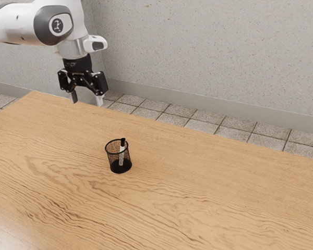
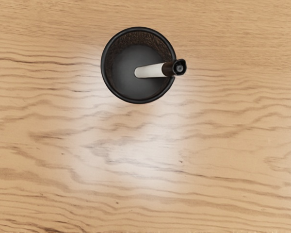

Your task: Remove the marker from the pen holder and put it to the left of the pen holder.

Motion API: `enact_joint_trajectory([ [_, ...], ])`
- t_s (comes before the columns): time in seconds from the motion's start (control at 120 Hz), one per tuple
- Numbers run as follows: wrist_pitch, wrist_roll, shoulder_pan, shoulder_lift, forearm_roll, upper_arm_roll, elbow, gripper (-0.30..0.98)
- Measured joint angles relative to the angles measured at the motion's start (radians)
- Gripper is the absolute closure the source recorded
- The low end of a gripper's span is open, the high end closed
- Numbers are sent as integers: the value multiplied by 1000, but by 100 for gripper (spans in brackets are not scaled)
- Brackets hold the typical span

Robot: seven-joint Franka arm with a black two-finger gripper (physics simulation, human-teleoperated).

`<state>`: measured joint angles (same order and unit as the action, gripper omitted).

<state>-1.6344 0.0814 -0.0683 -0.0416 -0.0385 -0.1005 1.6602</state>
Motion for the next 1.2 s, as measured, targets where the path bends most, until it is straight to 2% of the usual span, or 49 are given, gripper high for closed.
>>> enact_joint_trajectory([
  [0.1, 2, 5, 2, -6, 0, 4, 3, 0],
  [0.25, -30, 12, 11, -93, 2, 22, 39, 0],
  [0.358, -112, 17, 9, -30, -12, 40, 243, 0],
  [0.508, -239, 28, 0, -36, -38, 48, 393, 0],
  [0.592, -303, 33, 5, -46, -39, 49, 431, 0],
  [0.733, -427, 0, 10, -33, -5, 50, 441, 2],
  [0.833, -568, -53, 10, -26, 0, 50, 499, 3],
  [1.0, -798, -203, 10, 112, -2, 51, 650, 7],
  [1.2, -928, -472, 11, 101, -50, 48, 673, 12],
])
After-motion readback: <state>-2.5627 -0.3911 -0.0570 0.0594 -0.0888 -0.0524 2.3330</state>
